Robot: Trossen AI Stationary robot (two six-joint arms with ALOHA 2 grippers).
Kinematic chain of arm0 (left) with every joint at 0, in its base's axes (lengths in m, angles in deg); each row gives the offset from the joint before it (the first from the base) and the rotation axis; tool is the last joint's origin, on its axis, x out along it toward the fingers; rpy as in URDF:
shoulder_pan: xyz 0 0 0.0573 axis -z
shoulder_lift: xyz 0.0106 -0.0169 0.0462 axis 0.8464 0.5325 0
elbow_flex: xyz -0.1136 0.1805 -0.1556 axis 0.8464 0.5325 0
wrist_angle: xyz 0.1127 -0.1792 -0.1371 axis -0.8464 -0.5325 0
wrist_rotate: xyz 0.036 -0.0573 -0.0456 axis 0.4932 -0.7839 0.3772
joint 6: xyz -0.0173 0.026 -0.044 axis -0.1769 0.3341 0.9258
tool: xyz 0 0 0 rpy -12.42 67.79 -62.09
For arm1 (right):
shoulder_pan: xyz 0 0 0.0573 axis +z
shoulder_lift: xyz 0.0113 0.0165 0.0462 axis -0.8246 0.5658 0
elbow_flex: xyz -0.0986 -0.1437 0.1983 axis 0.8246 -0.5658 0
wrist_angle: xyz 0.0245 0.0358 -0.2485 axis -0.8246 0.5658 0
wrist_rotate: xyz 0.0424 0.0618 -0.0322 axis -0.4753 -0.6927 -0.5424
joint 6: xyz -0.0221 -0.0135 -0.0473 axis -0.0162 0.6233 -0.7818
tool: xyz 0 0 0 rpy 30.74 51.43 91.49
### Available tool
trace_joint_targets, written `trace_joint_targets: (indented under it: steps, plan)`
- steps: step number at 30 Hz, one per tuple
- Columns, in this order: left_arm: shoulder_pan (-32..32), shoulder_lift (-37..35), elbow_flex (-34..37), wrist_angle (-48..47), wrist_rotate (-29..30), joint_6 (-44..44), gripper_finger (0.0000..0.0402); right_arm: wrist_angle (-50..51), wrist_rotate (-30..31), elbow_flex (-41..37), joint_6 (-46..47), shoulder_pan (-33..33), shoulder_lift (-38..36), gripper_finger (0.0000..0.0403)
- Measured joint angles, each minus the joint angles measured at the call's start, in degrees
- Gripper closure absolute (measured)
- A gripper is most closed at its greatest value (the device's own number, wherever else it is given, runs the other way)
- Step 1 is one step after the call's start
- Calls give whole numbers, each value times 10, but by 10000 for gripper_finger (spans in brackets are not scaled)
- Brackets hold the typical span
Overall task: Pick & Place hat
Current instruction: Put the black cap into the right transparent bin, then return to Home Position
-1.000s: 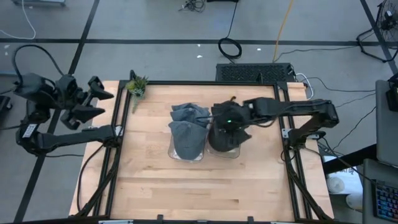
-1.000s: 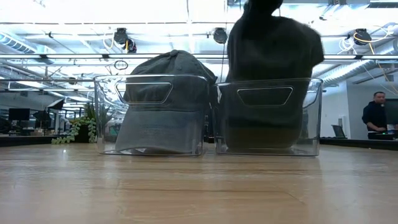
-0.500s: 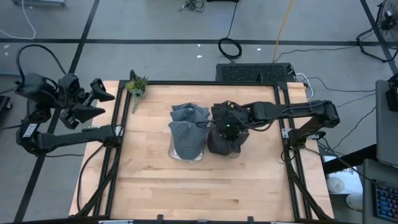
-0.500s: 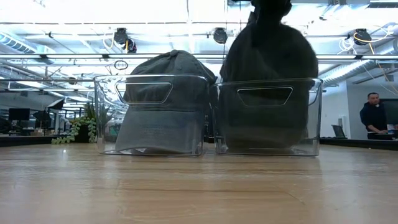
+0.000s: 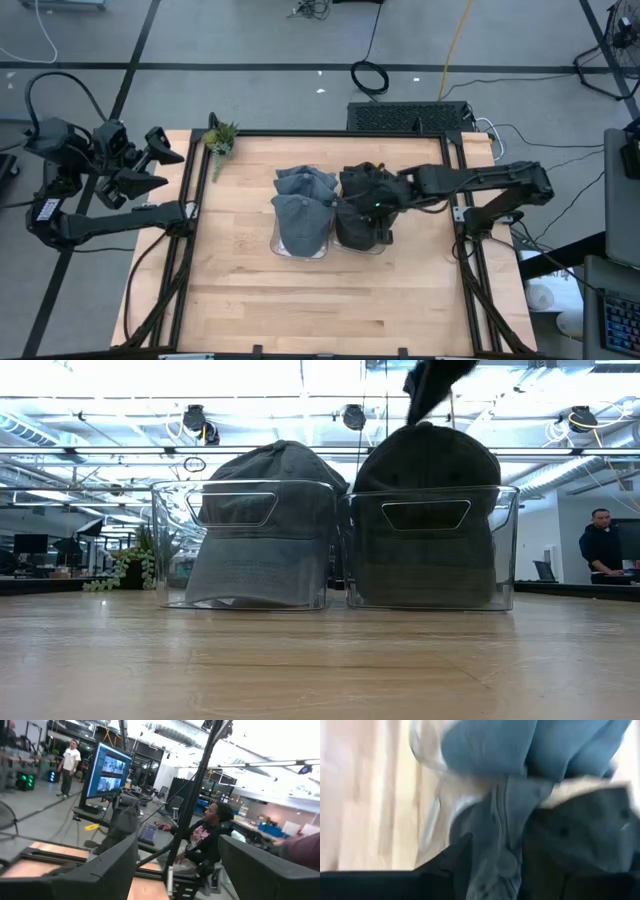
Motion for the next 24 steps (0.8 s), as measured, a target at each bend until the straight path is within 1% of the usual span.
trace_joint_targets:
  steps: [3, 6, 8, 10, 12, 16, 18, 21, 24]
  plan:
    - [0, 0, 0, -2, 0, -41, 118, -38, 2, 0, -11, 0, -33, 232]
    - [0, -12, 0, -32, -1, -101, 125, -66, 3, 0, -12, 0, -75, 221]
    - [0, -28, 3, -40, 10, -124, 128, -77, 4, -1, 6, 0, -105, 217]
    - [0, -51, 13, -57, 16, -147, 126, -118, 18, -22, 22, 3, -143, 215]
    - [0, -77, 31, -70, 18, -152, 122, -168, 31, -63, 25, 13, -186, 216]
    - [0, -140, 87, -80, 36, -133, 114, -265, 50, -172, 36, 30, -287, 221]
    - [0, -172, 118, -74, 39, -126, 110, -305, 62, -227, 50, 37, -337, 222]
    - [0, -220, 164, -62, 47, -134, 106, -363, 62, -309, 60, 46, -405, 219]
    - [0, -268, 214, -16, 46, -141, 106, -409, 62, -380, 60, 50, -464, 218]
